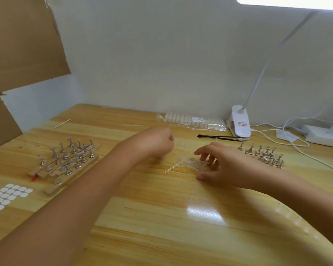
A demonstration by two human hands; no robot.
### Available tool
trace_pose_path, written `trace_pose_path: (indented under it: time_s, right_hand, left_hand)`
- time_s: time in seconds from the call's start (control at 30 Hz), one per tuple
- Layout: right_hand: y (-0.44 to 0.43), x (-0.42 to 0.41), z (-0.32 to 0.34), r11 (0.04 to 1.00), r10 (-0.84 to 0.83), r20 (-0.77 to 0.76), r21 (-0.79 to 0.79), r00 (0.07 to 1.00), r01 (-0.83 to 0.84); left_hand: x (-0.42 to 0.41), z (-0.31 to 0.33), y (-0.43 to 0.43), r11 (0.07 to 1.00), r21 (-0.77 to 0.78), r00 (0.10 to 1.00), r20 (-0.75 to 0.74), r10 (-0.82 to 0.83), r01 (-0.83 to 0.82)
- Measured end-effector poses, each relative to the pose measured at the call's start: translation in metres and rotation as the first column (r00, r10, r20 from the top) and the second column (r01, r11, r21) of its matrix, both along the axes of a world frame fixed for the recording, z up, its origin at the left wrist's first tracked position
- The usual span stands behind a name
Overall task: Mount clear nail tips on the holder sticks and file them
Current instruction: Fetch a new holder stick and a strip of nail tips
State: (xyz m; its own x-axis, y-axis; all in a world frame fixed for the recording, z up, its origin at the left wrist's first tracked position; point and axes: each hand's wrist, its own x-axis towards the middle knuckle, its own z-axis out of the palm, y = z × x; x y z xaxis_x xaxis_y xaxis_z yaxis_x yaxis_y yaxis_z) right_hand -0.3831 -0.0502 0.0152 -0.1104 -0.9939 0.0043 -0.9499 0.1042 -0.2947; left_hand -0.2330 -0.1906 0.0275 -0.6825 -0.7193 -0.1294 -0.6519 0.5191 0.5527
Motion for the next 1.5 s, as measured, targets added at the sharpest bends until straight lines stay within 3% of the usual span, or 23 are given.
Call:
trace_pose_path:
  time_s: [0.07,0.13,0.23,0.33,0.43,0.67,0.93,1.03,1.17,1.3,1.5]
  right_hand:
    - [-0.004,0.003,0.0,1.0,-0.018,-0.007,0.005,1.0,0.018]
    - [-0.007,0.007,0.002,0.999,-0.033,-0.045,0.03,0.998,0.035]
    - [-0.011,0.015,0.009,0.992,-0.07,-0.07,0.099,0.995,0.077]
    - [-0.015,0.026,0.015,0.981,-0.101,-0.122,0.151,0.987,0.119]
    - [-0.022,0.037,0.012,0.974,-0.119,-0.212,0.163,0.97,0.155]
    - [-0.03,0.053,0.016,0.955,-0.065,-0.236,0.268,0.97,0.129]
    - [-0.018,0.056,-0.002,0.995,0.019,-0.516,0.097,0.857,0.036]
    - [-0.011,0.048,-0.007,0.998,0.008,-0.446,0.062,0.895,0.022]
    - [-0.005,0.037,0.006,0.992,-0.047,-0.181,0.108,0.982,0.067]
    - [-0.007,0.037,0.011,0.984,-0.059,-0.202,0.156,0.978,0.092]
    - [-0.01,0.036,0.014,0.978,-0.075,-0.137,0.181,0.988,0.099]
  left_hand:
    - [-0.002,0.005,0.013,0.971,0.24,0.999,0.03,-0.016,0.008]
    - [-0.004,0.009,0.024,0.928,0.373,1.0,-0.012,-0.015,0.019]
    - [-0.003,0.015,0.03,0.859,0.507,0.994,-0.112,-0.013,0.069]
    - [0.003,0.02,0.029,0.835,0.542,0.991,-0.135,-0.019,0.089]
    - [0.011,0.027,0.02,0.874,0.478,0.992,-0.12,-0.032,0.086]
    - [0.032,0.034,-0.011,0.95,0.308,0.993,-0.098,0.072,-0.039]
    - [0.034,0.025,-0.028,0.959,0.276,0.993,-0.081,0.085,-0.06]
    - [0.031,0.022,-0.026,0.957,0.29,0.999,-0.048,0.027,-0.012]
    - [0.025,0.015,-0.016,0.966,0.211,0.982,0.08,-0.169,0.149]
    - [0.011,0.003,0.0,0.963,0.011,0.938,0.223,-0.265,0.269]
    - [0.005,-0.006,0.003,0.959,-0.026,0.951,0.143,-0.274,0.281]
